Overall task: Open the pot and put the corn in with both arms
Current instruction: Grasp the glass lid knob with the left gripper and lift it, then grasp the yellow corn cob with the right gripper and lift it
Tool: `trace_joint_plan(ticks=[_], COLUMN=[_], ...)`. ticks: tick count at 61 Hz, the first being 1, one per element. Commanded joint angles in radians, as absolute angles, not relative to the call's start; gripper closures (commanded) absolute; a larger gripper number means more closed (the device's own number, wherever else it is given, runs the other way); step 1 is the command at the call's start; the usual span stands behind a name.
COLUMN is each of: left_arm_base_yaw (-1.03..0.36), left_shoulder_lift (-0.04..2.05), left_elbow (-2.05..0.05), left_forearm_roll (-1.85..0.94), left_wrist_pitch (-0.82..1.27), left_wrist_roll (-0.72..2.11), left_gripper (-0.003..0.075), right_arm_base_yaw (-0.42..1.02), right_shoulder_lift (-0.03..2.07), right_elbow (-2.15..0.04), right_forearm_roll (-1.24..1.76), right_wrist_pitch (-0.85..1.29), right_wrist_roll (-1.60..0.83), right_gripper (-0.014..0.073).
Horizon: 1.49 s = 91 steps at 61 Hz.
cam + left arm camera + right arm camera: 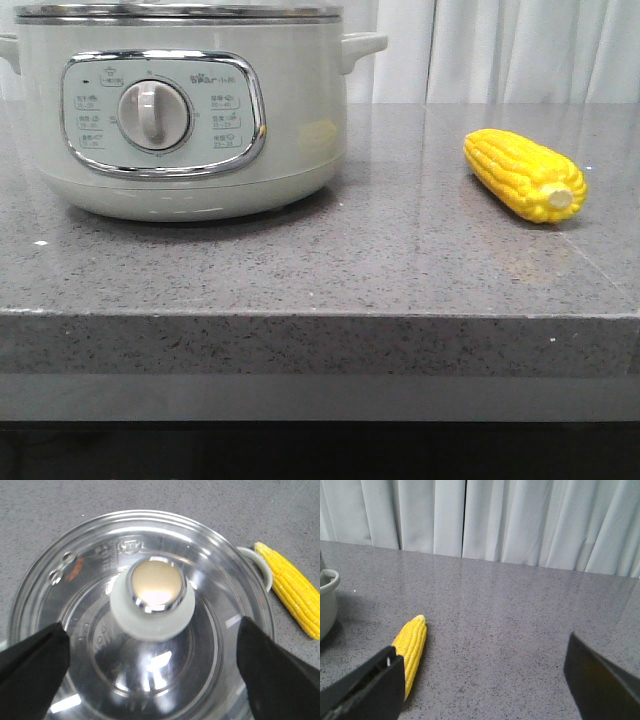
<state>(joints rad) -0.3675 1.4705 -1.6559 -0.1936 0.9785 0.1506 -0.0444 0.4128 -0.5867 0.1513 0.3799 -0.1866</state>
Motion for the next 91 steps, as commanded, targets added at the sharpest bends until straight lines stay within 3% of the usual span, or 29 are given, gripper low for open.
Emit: trace_joint_plan(ticks=[1,18,42,73,91], left_arm_base_yaw=[-0.378,-0.378,-0.378,-0.378,-0.378], left_shoulder_lift=[1.509,1.624,1.662,1.662,1.650], left_elbow=[-1.768,-1.854,-1.854,-1.854,-1.975], left_forearm_roll=[-0.215,-0.215,-0.215,-0.215,-0.215], left_wrist_pitch=[0.968,0.973,0.941,0.941,1.037], left_wrist_roll=[0.146,0.146,0.148,0.148,0.148], left_gripper=[0.0081,0.0185,0.0207,0.0493,0.0520], right_arm_base_yaw=[-0.047,-0.047,-0.042,-0.042,-0.042], right_shoulder_lift=[0.427,0.427,0.427,0.427,0.427], right_elbow=[-0.620,-0.620,-0.620,-0.620,-0.620], right_forearm_roll=[0.145,0.145,0.145,0.145,0.145], right_wrist_pitch=[0.305,0.304,0.304,0.304,0.301], right_wrist_roll=[-0.188,-0.188,-0.188,-0.188,-0.188], right_gripper=[-0.0060,-0.0060,-0.0060,-0.0060,-0.0060])
